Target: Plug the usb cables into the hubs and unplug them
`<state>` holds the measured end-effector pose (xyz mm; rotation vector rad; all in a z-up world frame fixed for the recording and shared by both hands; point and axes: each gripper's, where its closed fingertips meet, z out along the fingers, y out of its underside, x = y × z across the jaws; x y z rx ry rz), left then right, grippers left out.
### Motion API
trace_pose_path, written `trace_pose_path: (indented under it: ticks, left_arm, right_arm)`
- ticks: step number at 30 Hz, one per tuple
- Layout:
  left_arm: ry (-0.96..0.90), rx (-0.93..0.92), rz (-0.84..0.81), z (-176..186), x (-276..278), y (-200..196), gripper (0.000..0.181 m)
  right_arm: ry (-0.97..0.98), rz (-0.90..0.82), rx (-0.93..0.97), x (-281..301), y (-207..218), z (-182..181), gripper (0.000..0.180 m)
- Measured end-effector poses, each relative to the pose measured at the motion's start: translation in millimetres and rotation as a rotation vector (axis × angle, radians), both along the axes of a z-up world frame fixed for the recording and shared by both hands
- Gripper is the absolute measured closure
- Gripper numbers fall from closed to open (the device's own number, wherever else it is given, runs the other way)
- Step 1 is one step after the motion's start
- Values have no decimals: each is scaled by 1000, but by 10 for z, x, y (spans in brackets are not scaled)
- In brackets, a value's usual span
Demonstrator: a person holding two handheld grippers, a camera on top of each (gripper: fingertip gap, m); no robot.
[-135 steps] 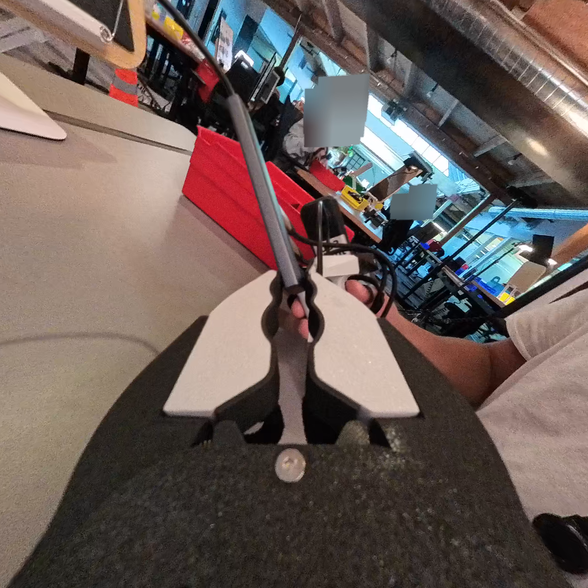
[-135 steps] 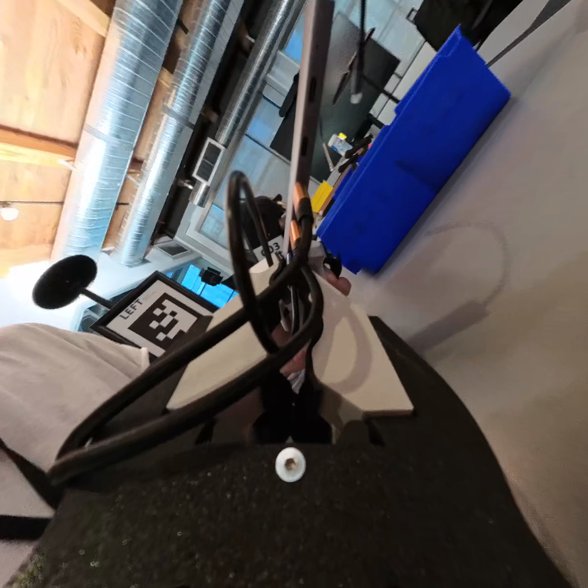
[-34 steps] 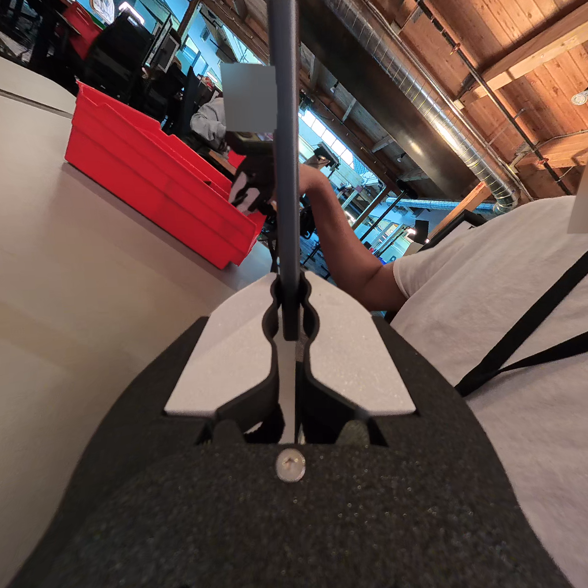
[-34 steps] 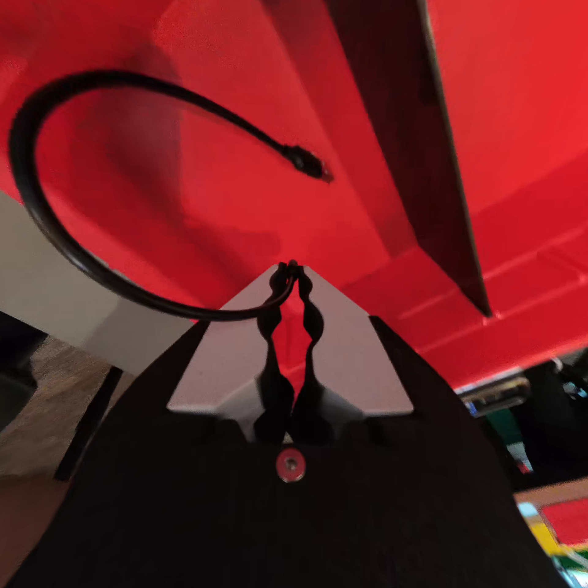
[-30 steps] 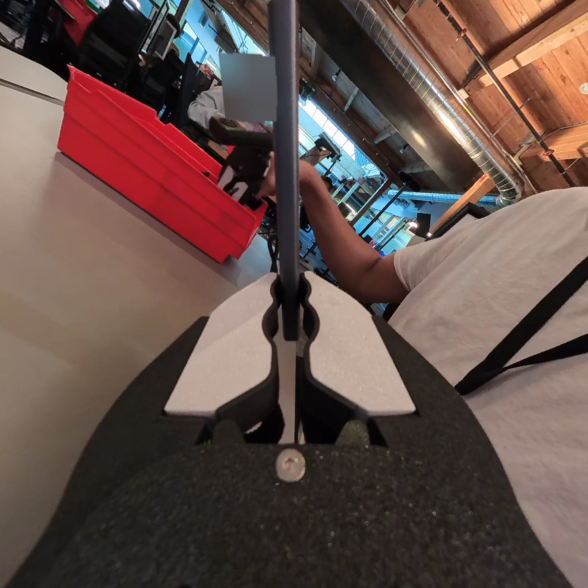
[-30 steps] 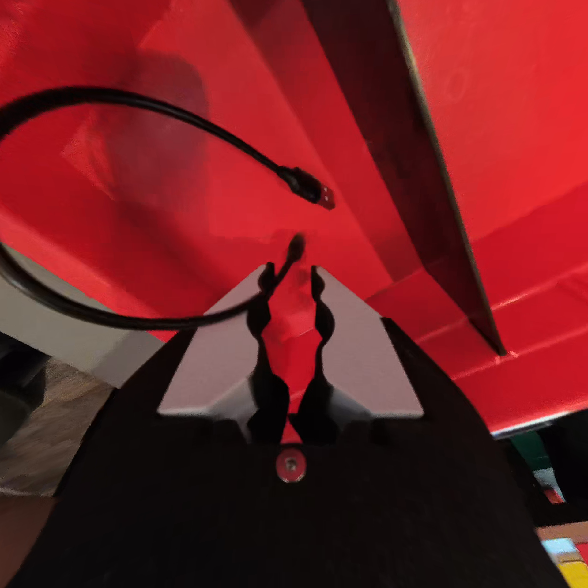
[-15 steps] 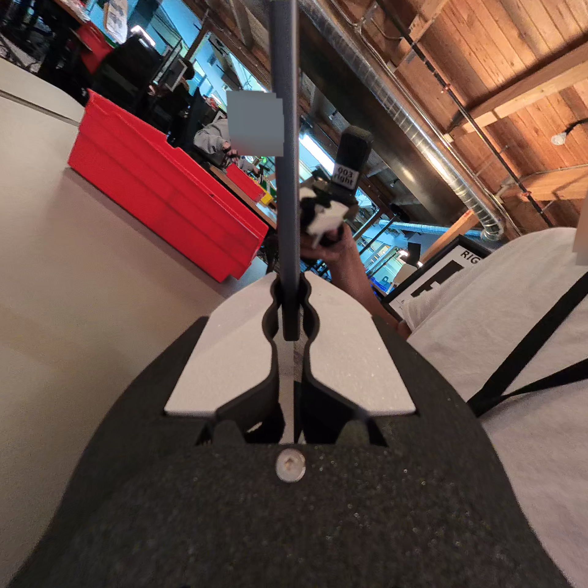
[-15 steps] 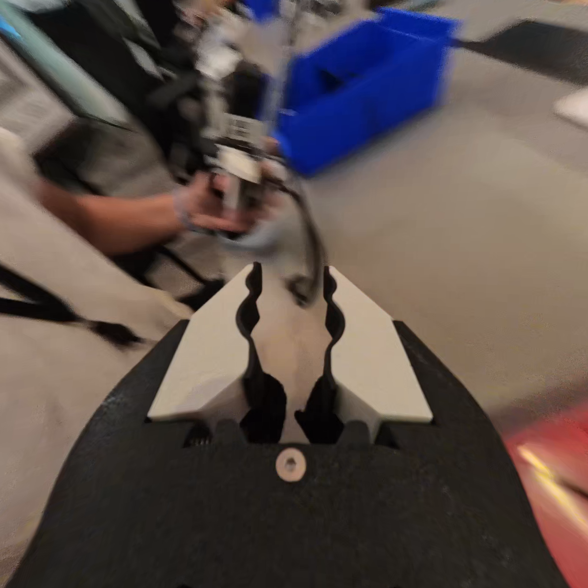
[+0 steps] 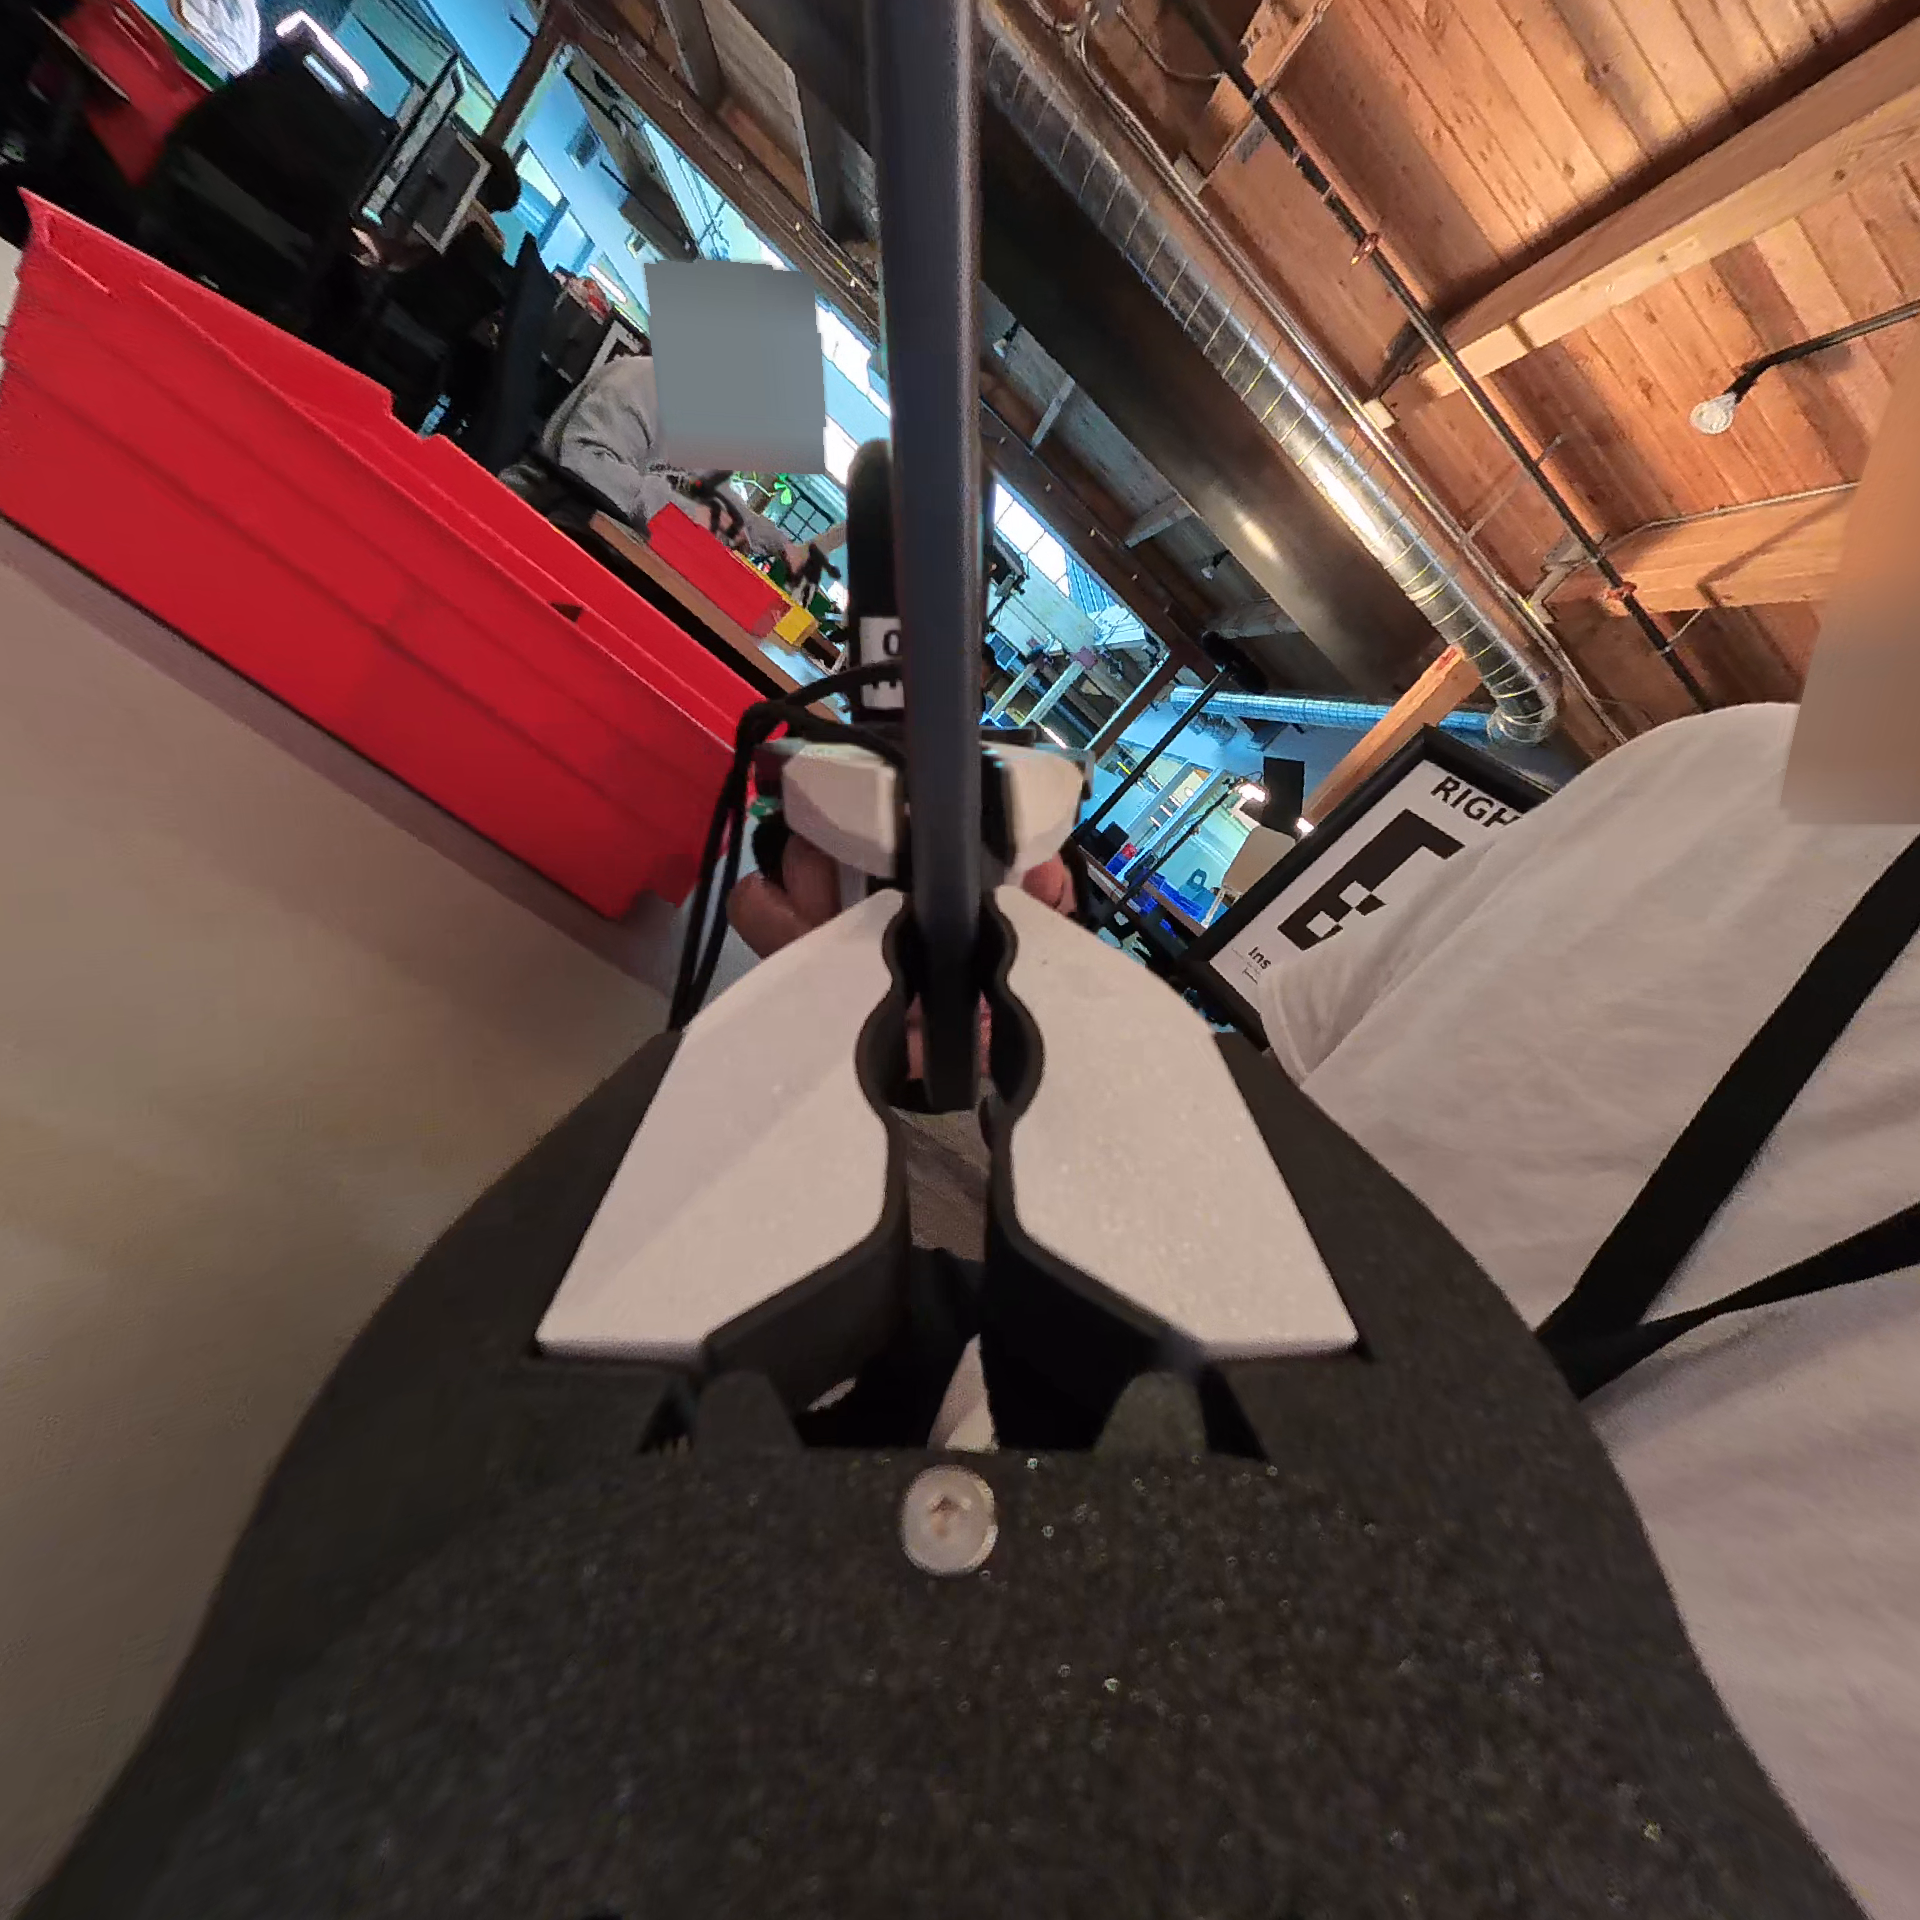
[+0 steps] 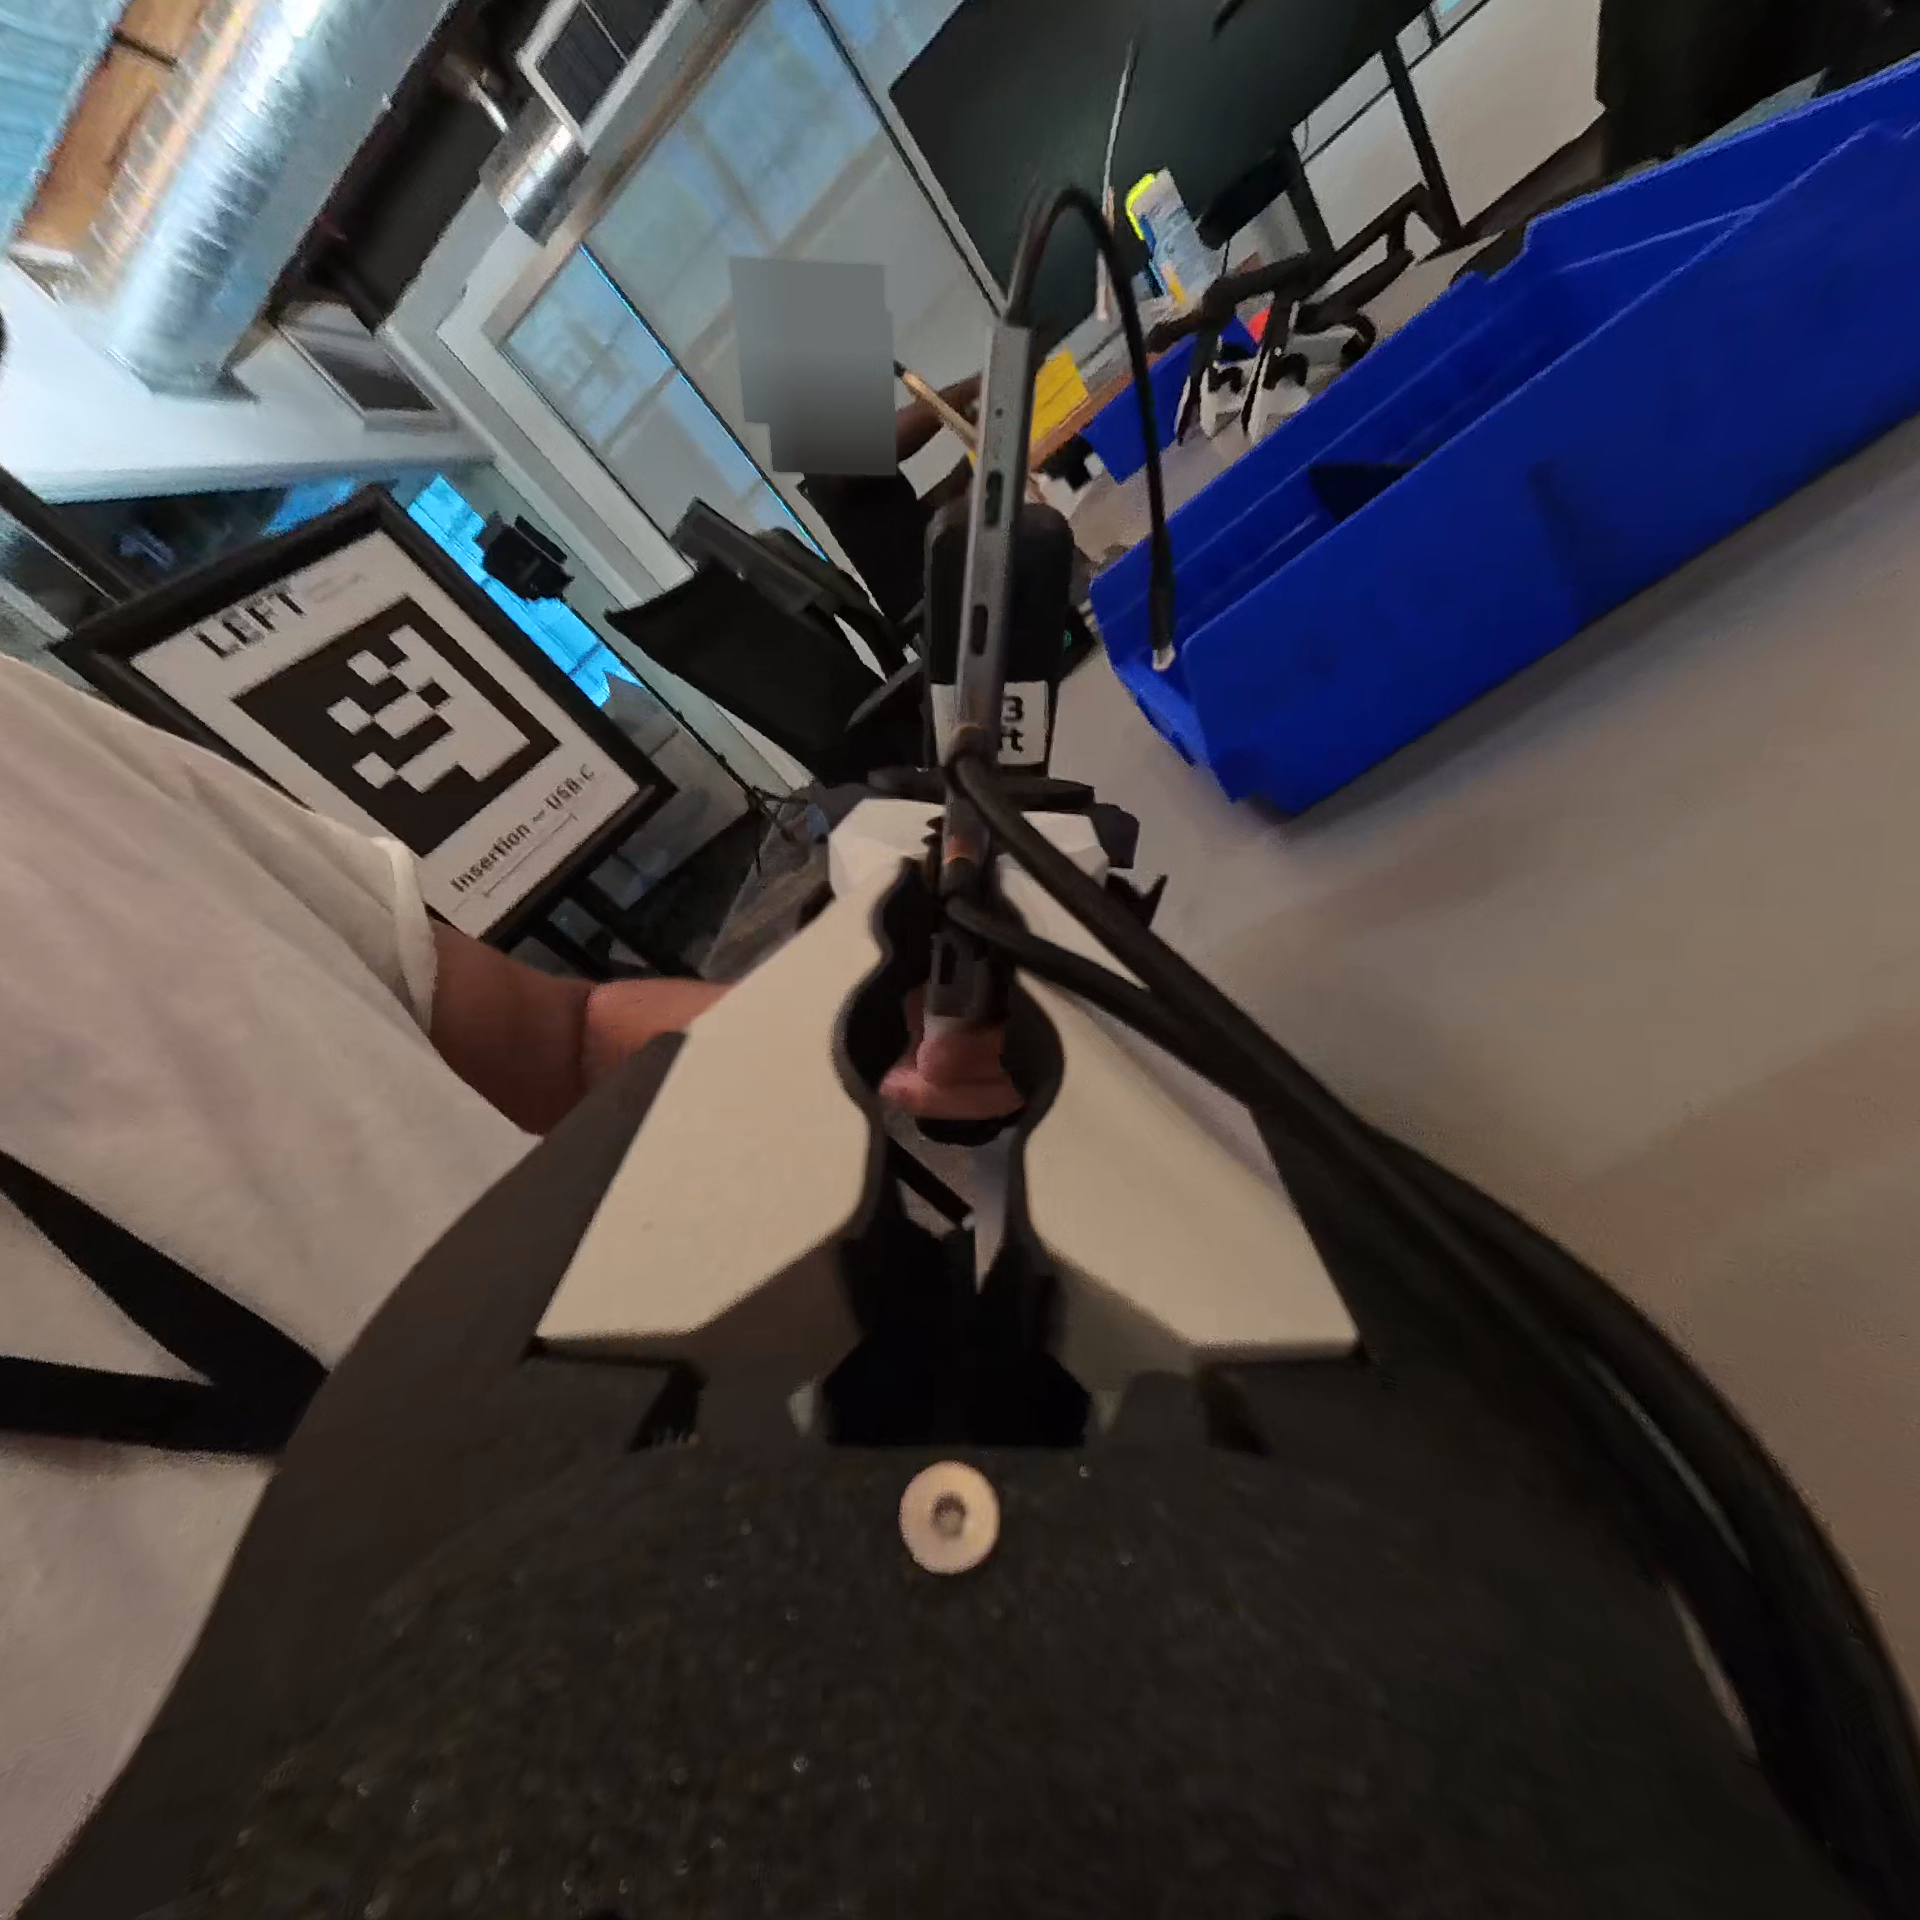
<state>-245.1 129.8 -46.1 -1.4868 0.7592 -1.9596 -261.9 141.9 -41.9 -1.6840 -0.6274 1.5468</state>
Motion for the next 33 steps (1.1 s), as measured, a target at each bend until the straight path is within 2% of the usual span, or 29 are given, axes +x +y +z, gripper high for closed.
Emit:
trace_pose_path:
  ticks: [4, 8, 12, 18, 21, 24, 33]
  left_arm:
    - [85, 44, 6, -102, 23, -13, 171]
    - [130, 79, 12, -147, 14, -18, 171]
    - [137, 59, -61, -181, -10, -78, 170]
    - [69, 9, -32, -115, -4, -32, 171]
    - [84, 27, -25, -133, 3, -38, 171]
    - [191, 115, -3, -270, 47, -61, 171]
    - [135, 83, 20, -185, -15, -2, 171]
  right_arm:
    - [-101, -8, 43, 17, -16, -96, 175]
    - [-98, -10, 39, 11, -24, -126, 175]
    - [-74, 23, 19, 5, -74, -163, 175]
    - [-10, -9, 0, 31, -50, -119, 176]
    - [-4, -13, -9, 47, -55, -149, 177]
    - [-99, 7, 28, 107, -81, -258, 175]
    - [-51, 11, -21, 160, -77, -228, 175]
